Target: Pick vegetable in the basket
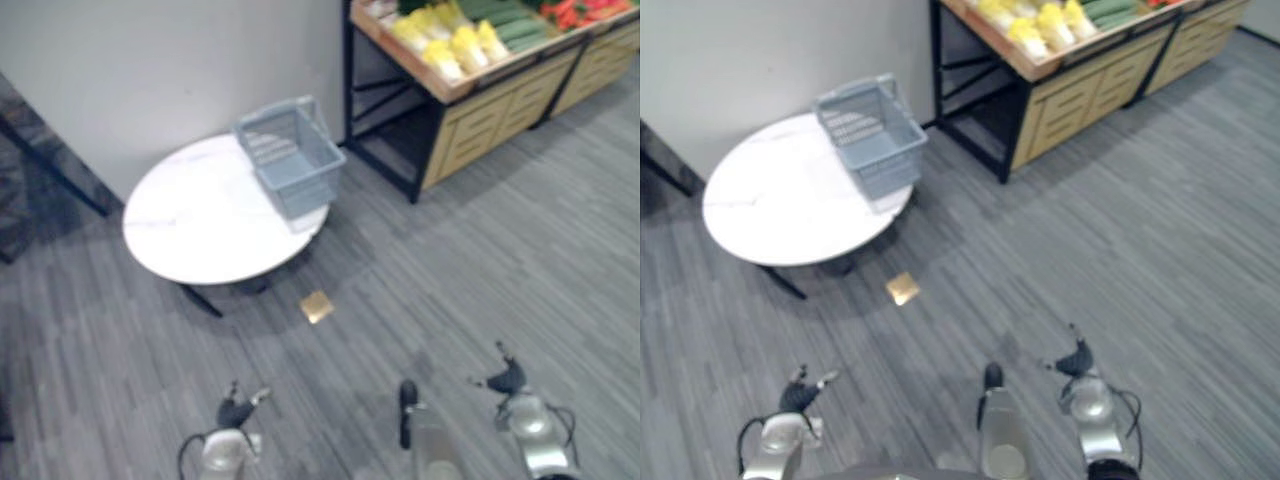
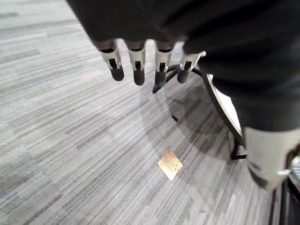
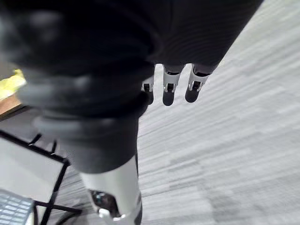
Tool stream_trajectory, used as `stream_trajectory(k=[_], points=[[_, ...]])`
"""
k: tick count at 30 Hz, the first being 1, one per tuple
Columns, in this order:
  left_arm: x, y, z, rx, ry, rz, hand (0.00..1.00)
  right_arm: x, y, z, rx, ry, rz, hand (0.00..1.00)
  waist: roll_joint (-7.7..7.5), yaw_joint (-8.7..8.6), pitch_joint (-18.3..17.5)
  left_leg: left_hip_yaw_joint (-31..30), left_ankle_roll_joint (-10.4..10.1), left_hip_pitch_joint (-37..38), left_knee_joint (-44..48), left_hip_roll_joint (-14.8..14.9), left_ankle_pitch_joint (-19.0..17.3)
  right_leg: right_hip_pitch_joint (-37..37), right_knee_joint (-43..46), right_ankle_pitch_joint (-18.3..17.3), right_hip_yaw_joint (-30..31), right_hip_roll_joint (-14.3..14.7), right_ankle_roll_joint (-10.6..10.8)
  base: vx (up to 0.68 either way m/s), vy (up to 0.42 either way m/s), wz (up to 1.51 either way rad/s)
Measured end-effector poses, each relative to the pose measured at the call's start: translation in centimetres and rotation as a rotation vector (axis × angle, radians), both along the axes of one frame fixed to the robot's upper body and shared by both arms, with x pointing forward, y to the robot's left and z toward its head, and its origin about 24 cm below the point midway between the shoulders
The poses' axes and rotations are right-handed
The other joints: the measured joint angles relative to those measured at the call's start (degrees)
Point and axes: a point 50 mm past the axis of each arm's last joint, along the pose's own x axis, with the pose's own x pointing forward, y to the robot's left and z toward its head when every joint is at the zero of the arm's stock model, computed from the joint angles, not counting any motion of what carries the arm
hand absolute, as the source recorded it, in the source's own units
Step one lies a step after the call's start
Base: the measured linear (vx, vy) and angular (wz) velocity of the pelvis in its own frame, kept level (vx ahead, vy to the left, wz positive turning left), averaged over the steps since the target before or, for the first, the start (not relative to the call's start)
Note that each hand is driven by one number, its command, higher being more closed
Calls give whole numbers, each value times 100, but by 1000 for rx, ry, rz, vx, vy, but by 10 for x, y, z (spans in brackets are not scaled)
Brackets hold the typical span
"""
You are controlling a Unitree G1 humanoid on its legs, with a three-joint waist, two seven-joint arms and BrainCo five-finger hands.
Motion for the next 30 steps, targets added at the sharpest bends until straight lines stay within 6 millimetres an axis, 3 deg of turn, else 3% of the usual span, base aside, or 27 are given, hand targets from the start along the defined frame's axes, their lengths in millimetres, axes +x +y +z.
stream_trajectory(k=[1,3,5,7,10,13,14,15,18,20,21,22,23,24,25,27,28,29,30], points=[[-8,-4,-5,-15,25,7,0,6,0,5,-36,-10,32,0,-29,61,56,57,36,-382,1002,242,605,372,-28,-190,-112,32,-91,488,-327,26],[-13,-7,-8,-24,43,8,0,16,3,13,-60,-37,59,0,-44,141,107,654,320,-770,1994,648,326,1072,-293,-382,-253,66,-243,463,-272,22],[-16,-6,-8,-24,50,12,0,26,4,22,-82,-67,85,0,-86,226,128,1285,537,-1076,1978,746,111,1659,-733,-470,-339,58,-275,410,-225,22],[-15,-6,-7,-22,39,13,0,39,3,36,-122,-101,116,0,-75,254,123,1788,533,-1454,1311,605,-52,1964,-1096,-483,-464,37,-267,302,-97,22],[-14,-5,-6,-21,34,16,0,54,-8,57,-194,-143,138,0,-77,336,132,2636,524,-1710,-631,147,24,2354,-1508,-505,-764,-22,-127,391,28,37],[-20,-9,-9,-36,50,23,0,66,-16,78,-274,-184,160,0,-44,345,112,3216,572,-1481,-2893,-347,984,2777,-1575,-735,-1069,-81,246,469,143,41],[-28,-11,-12,-44,71,33,0,72,-14,86,-302,-206,170,0,18,364,74,3303,1056,-1275,-3200,-399,1601,2962,-1521,-903,-1089,-85,391,594,226,34],[-30,-11,-14,-48,79,43,0,75,-11,88,-300,-219,176,0,-201,389,47,3288,1414,-1168,-3191,-634,1524,3069,-1474,-936,-1122,-279,438,488,184,30],[-31,-7,-13,-48,77,62,0,85,-3,100,-343,-256,211,0,-483,542,12,3257,1598,-985,-3136,-973,1132,3141,-1114,-934,-1120,-639,441,405,193,28],[-36,-8,-15,-53,96,64,0,87,1,102,-365,-268,234,0,-512,596,18,3093,1525,-637,-3171,-1191,869,2930,128,-922,-995,-900,450,398,156,38],[-39,-6,-16,-45,111,62,0,86,4,100,-357,-269,243,0,-569,551,22,2891,1480,-367,-3225,-1334,720,2477,1540,-591,-705,-1148,704,351,97,75],[-41,-2,-16,-30,124,52,0,85,8,97,-345,-269,247,0,-623,487,3,2653,1490,-239,-3250,-1408,623,2085,2531,-453,-378,-1216,801,333,41,94],[-40,1,-16,-19,135,38,0,85,10,97,-339,-272,251,0,-657,469,11,2522,1459,-126,-3234,-1423,566,1684,3328,-478,-51,-1175,761,321,-12,99],[-41,1,-17,-14,152,25,0,85,12,97,-340,-276,260,0,-649,455,19,2333,1469,30,-3273,-1410,530,1236,3885,-580,132,-1094,587,364,-41,99],[-39,0,-17,-8,157,8,0,86,14,101,-341,-293,266,0,-641,433,22,2152,1464,165,-3362,-1389,532,869,3907,-733,118,-1092,331,300,-56,84],[-33,1,-16,7,150,-20,0,89,17,106,-347,-316,268,0,-629,371,29,1867,1444,222,-3410,-1333,545,565,3252,-869,66,-1057,103,277,-122,81],[-28,-1,-15,12,145,-44,0,92,16,111,-352,-333,265,0,-590,308,52,1682,1379,219,-3427,-1232,552,509,2241,-892,91,-918,64,286,-222,102],[-21,-1,-13,19,128,-69,0,94,16,115,-358,-346,263,0,-577,293,56,1534,1142,187,-3435,-1142,560,566,962,-809,169,-715,174,215,-226,89],[-17,-1,-11,22,120,-76,0,95,16,117,-357,-352,261,0,-604,309,53,1503,1063,182,-3438,-1132,558,636,294,-649,273,-633,243,196,-258,72]])
